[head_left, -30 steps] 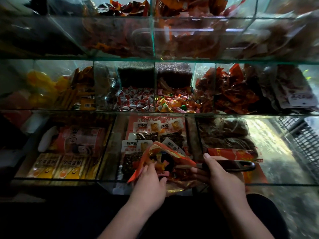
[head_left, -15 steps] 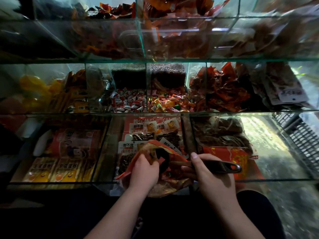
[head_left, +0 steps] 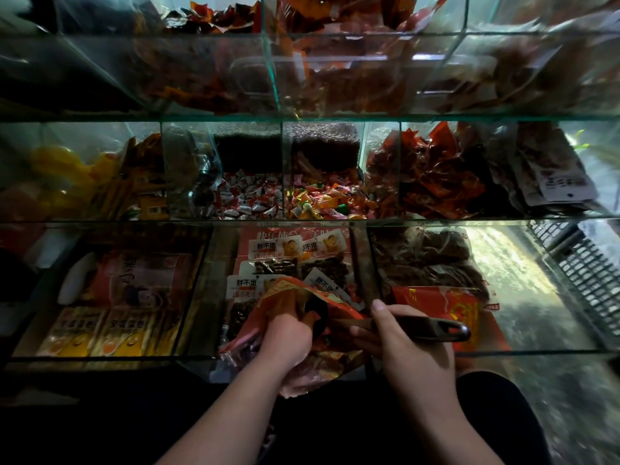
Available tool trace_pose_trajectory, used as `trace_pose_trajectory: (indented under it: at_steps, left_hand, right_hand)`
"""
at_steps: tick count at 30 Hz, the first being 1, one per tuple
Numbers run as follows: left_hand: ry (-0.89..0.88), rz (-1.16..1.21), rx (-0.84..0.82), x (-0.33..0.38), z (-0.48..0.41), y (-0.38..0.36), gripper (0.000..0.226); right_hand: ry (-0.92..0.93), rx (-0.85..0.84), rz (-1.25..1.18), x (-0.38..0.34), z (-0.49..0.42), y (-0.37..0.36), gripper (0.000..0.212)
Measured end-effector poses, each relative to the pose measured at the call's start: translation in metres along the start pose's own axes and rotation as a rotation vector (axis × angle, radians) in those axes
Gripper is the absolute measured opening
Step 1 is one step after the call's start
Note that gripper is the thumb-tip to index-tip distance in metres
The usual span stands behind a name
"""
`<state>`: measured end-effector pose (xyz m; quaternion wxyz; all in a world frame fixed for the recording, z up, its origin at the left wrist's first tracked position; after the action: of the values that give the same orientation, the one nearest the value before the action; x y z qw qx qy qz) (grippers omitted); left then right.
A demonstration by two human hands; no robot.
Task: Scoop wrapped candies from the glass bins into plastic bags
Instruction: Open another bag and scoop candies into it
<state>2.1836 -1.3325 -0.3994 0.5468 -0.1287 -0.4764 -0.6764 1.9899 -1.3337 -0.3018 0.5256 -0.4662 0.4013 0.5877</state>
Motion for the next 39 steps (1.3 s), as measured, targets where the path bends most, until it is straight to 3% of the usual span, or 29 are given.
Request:
trace_pose_trajectory:
  at_steps: [5, 12, 14, 23, 29, 34, 39]
  left_hand:
    - [-0.064, -0.134, 0.111, -0.003, 0.023, 0.004, 0.035]
    - [-0.270, -0.024, 0.203, 0.015, 0.063, 0.013, 0.077]
    - [-0.353, -0.002, 0.247, 0.020, 0.076, 0.015, 0.076]
    - [-0.498, -0.088, 0.404, 0.049, 0.084, 0.036, 0.069]
    - [-0.602, -0.098, 0.454, 0.070, 0.089, 0.043, 0.062]
    - [-0.723, -0.120, 0.464, 0.123, 0.083, 0.062, 0.059]
    - [-0.828, -0.181, 0.429, 0.186, 0.065, 0.079, 0.061]
  right_hand:
    - [0.008, -0.008, -0.124, -0.023, 0.006, 0.013, 0.022]
    - [0.055, -0.127, -0.130, -0.074, 0.028, 0.011, 0.032]
    - [0.104, -0.125, -0.155, -0.089, 0.035, 0.016, 0.022]
    - [0.141, -0.119, -0.204, -0.098, 0.045, 0.023, 0.029]
    - [0.266, -0.106, -0.252, -0.113, 0.051, 0.030, 0.009]
    - [0.387, -0.053, -0.315, -0.133, 0.044, 0.041, 0.015]
    - [0.415, 0.015, -0.445, -0.158, 0.021, 0.050, 0.039]
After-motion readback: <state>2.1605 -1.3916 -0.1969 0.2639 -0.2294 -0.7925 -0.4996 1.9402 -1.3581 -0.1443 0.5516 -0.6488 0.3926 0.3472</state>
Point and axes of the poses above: each hand's wrist, its own z-axis away from the middle knuckle, its own y-axis out of the back of the hand, x = y × z, the point moved 5 cm from there along -z, towards the middle knuckle, and after that the axes turned 6 degrees about -x, right-handed, at the moved point
